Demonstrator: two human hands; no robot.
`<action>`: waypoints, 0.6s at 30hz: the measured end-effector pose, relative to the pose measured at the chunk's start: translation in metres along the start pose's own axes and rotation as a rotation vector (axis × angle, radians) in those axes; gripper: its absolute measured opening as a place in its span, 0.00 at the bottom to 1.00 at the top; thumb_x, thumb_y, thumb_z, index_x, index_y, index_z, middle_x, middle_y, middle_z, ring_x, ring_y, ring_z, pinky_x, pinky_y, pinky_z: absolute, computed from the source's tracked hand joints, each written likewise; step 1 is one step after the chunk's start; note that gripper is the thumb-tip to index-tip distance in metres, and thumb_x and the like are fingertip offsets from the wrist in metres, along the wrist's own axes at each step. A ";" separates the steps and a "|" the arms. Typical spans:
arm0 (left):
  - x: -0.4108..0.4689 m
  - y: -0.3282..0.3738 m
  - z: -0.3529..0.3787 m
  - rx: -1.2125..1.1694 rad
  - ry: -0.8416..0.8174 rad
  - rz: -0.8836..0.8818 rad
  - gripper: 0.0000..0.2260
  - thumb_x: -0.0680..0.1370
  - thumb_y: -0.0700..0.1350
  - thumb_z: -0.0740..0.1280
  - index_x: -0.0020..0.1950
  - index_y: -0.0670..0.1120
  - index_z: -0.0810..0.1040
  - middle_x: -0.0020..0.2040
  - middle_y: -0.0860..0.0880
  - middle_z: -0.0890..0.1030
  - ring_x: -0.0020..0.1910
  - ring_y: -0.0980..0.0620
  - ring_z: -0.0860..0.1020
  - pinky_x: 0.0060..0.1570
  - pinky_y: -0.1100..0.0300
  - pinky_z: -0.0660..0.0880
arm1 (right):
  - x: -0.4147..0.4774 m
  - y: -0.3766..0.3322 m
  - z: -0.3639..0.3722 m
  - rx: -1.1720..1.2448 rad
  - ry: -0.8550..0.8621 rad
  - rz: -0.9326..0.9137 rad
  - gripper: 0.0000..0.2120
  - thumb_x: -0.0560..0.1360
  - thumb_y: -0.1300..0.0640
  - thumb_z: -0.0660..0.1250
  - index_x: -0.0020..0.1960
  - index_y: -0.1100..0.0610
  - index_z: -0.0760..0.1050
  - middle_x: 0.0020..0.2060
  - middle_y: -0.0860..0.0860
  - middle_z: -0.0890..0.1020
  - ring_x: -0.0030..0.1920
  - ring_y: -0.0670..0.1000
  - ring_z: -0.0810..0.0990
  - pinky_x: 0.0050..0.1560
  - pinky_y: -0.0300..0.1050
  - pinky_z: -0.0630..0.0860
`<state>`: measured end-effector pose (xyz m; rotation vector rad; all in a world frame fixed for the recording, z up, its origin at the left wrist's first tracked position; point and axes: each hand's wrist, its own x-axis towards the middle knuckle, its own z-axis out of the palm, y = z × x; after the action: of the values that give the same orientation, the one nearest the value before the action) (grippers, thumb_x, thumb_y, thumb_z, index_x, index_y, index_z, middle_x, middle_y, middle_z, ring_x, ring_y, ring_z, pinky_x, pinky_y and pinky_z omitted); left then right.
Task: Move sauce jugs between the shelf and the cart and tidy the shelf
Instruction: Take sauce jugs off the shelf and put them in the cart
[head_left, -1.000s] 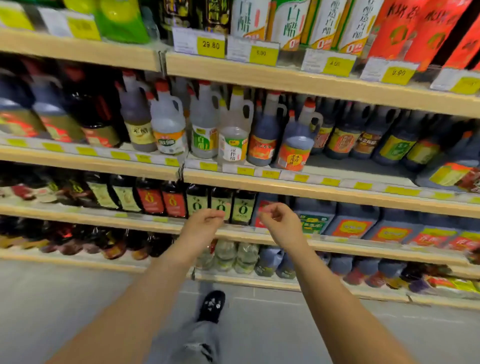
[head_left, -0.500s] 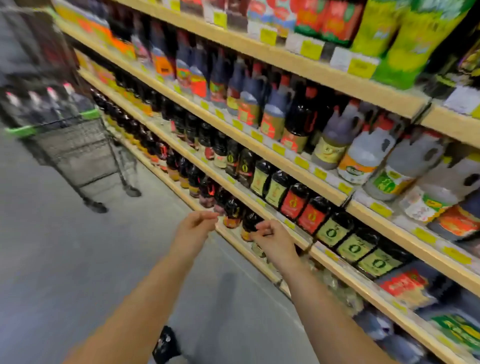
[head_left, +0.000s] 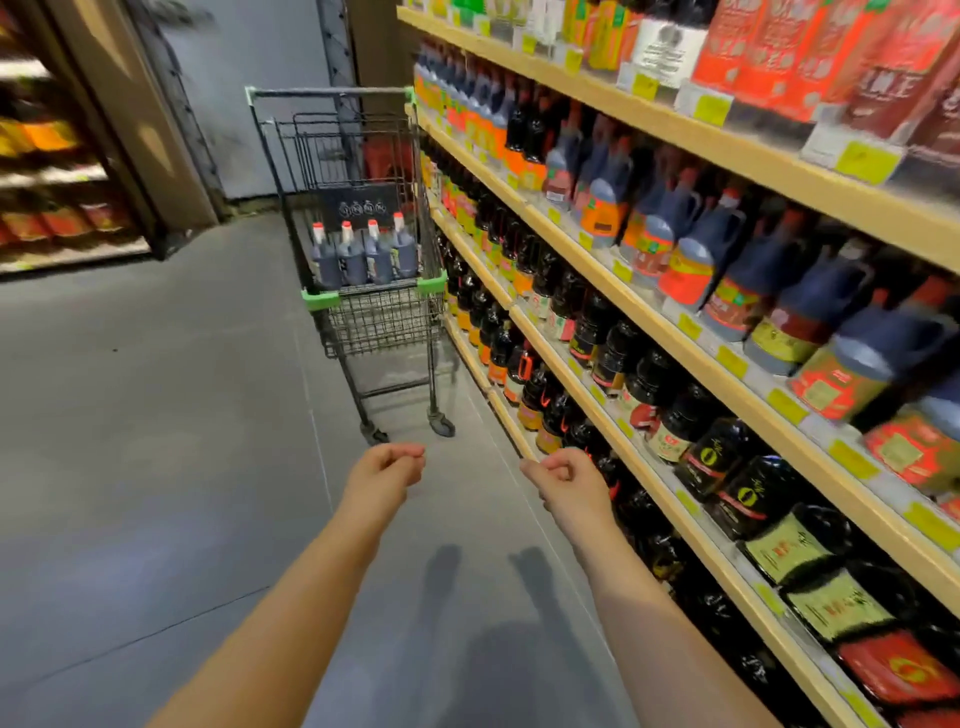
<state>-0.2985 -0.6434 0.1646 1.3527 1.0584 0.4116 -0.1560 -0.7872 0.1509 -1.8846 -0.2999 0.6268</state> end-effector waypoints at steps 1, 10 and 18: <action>0.015 0.003 -0.003 -0.003 0.001 -0.010 0.05 0.77 0.42 0.63 0.49 0.49 0.77 0.46 0.50 0.79 0.46 0.55 0.76 0.45 0.62 0.71 | 0.015 -0.005 0.006 -0.001 -0.006 0.003 0.14 0.70 0.52 0.72 0.47 0.61 0.74 0.35 0.51 0.73 0.36 0.49 0.72 0.41 0.45 0.70; 0.174 0.065 0.002 -0.060 0.086 -0.017 0.05 0.77 0.42 0.63 0.48 0.50 0.77 0.47 0.48 0.79 0.48 0.51 0.77 0.44 0.61 0.71 | 0.191 -0.070 0.057 -0.023 -0.171 -0.072 0.12 0.73 0.53 0.68 0.49 0.61 0.73 0.36 0.51 0.72 0.37 0.49 0.71 0.40 0.44 0.69; 0.297 0.136 -0.006 -0.162 0.229 -0.002 0.05 0.77 0.41 0.65 0.48 0.50 0.78 0.45 0.51 0.80 0.46 0.56 0.78 0.43 0.64 0.71 | 0.349 -0.144 0.129 -0.088 -0.230 -0.076 0.12 0.72 0.55 0.70 0.36 0.52 0.68 0.28 0.46 0.67 0.34 0.49 0.68 0.46 0.47 0.69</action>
<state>-0.1098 -0.3772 0.1796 1.1799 1.1870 0.6494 0.0739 -0.4610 0.1481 -1.8773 -0.5530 0.7915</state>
